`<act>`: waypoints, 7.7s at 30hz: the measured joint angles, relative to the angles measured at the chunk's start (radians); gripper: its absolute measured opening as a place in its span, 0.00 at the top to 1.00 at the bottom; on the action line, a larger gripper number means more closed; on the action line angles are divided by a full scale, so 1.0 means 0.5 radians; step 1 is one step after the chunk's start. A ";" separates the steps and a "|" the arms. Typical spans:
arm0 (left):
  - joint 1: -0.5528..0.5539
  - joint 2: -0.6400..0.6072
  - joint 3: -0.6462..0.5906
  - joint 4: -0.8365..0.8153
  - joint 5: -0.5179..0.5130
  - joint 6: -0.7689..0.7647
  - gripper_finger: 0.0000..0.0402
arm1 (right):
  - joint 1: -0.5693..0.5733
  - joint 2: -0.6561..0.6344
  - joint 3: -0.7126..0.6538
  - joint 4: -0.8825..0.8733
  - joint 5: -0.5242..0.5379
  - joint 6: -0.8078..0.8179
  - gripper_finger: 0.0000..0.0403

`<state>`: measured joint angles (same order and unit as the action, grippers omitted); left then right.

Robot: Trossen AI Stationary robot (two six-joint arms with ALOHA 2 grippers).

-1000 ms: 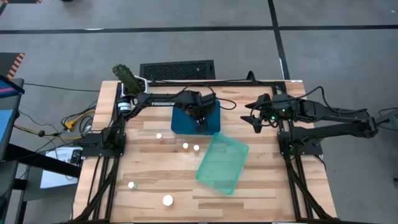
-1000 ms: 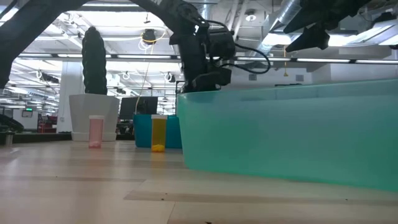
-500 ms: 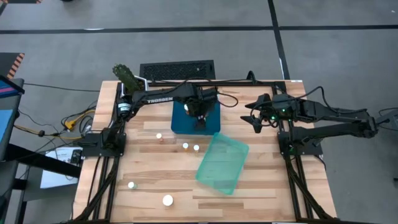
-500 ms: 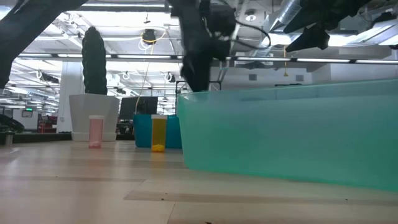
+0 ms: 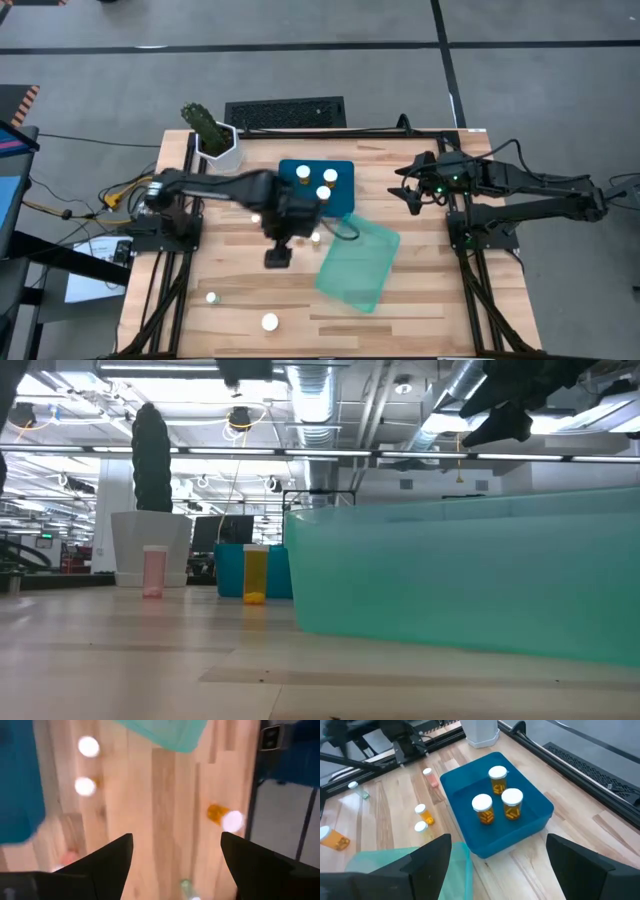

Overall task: Pick and place medicine bottles into bin by pill shape (circle, oval)
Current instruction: Put the large orange pill bottle into the blue bin, then put the small pink pill bottle into the green bin

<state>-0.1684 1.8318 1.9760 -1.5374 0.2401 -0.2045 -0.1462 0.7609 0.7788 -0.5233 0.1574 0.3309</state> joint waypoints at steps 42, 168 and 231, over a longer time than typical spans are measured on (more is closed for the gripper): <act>-1.201 -0.223 -1.580 2.001 -0.852 -0.870 0.12 | 0.001 0.000 0.000 -0.001 -0.008 0.092 0.17; 0.706 -0.137 -0.915 1.034 -0.655 0.375 0.26 | -0.001 0.001 0.000 -0.092 0.002 0.108 0.17; 0.222 -1.438 -2.759 1.857 -1.014 -0.369 0.40 | -0.001 0.000 0.000 -0.105 0.001 0.106 0.17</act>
<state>-0.0575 1.1126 0.5964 -0.6087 -0.2670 -0.3889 -0.1467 0.7609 0.7788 -0.5757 0.1577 0.3840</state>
